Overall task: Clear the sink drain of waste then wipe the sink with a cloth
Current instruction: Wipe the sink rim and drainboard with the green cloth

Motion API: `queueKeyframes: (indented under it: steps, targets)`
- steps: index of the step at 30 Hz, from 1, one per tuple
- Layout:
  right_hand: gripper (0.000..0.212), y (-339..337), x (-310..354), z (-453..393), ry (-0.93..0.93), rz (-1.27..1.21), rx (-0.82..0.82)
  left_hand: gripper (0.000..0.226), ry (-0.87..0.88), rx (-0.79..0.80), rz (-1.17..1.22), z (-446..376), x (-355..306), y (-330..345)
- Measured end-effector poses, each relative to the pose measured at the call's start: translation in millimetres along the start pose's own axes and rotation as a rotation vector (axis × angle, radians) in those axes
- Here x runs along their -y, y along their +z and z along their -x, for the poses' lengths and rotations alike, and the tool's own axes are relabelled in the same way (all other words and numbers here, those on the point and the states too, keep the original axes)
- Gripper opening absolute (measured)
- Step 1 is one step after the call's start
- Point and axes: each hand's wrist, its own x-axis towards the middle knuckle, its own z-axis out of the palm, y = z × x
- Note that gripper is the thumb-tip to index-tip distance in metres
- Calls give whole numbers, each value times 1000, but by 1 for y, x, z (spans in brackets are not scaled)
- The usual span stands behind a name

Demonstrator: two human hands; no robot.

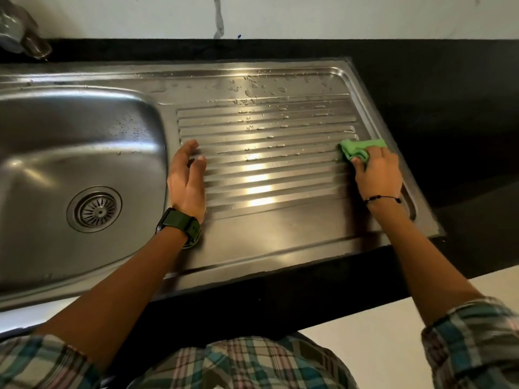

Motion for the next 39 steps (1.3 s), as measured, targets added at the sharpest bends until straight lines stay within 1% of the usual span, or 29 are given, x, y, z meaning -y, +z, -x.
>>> queueKeyframes:
  steps: [2, 4, 7, 10, 13, 14, 15, 16, 18, 20, 21, 22, 23, 25, 27, 29, 31, 32, 33, 34, 35, 36, 37, 38, 39]
  targets:
    - [34, 6, 10, 3, 33, 39, -48, 51, -5, -8, 24, 0, -3, 1]
    - [34, 6, 16, 0, 80, 19, -83, 52, -6, -17, 41, 2, -6, 1]
    - [34, 3, 26, 0, 71, 10, -96, 52, -4, 14, 32, 3, -10, 4]
    - [27, -1, 63, 14, -28, -33, -68, 53, -12, 10, 46, 5, -13, 5]
    - [9, 7, 128, 46, -224, -88, -58, 54, -27, -11, 70, 4, -14, 4]
    - [8, 10, 152, 56, -281, -95, -26, 55, -35, -22, 86, 3, -15, 3]
    - [11, 12, 173, 65, -316, -93, 27, 55, -41, -39, 104, 3, -15, 3]
    - [15, 15, 190, 71, -340, -85, 46, 56, -41, -61, 124, 4, -15, 4]
    - [21, 17, 214, 78, -369, -53, 29, 55, -36, -106, 181, 5, -16, 4]
    - [28, 15, 234, 82, -419, 3, -15, 47, -58, -109, 259, 3, -16, 3]
    - [28, 17, 244, 85, -468, -17, 43, 41, -85, -105, 316, 1, -16, 1]
    - [27, 18, 255, 86, -488, -96, 122, 38, -112, -117, 375, -1, -15, -2]
    - [26, 20, 263, 85, -444, -208, 206, 39, -130, -149, 421, -3, -15, -5]
    - [30, 18, 275, 74, -206, -479, 402, 41, -140, -226, 486, -4, -18, -12]
    - [32, 17, 279, 62, 34, -745, 563, 35, -126, -259, 525, -6, -24, -15]
    - [30, 16, 273, 54, 228, -989, 608, 24, -67, -260, 519, -12, -29, -17]
    - [28, 13, 256, 45, 348, -1115, 588, 22, -45, -240, 490, -17, -35, -17]
    - [28, 13, 246, 41, 350, -1110, 562, 24, -59, -215, 459, -17, -36, -16]
    - [30, 14, 234, 36, 299, -1035, 530, 27, -80, -187, 425, -17, -34, -14]
    - [34, 16, 223, 32, 185, -873, 491, 32, -106, -164, 396, -15, -31, -11]
    - [41, 16, 213, 31, 30, -660, 429, 37, -133, -151, 370, -12, -28, -8]
    - [49, 15, 205, 31, -125, -457, 340, 38, -155, -143, 341, -9, -24, -6]
    - [55, 14, 201, 32, -249, -304, 252, 37, -165, -136, 308, -7, -20, -4]
    - [58, 14, 199, 35, -333, -212, 176, 34, -164, -128, 279, -6, -18, -2]
    - [57, 16, 198, 38, -387, -160, 135, 32, -167, -123, 265, -5, -17, -1]
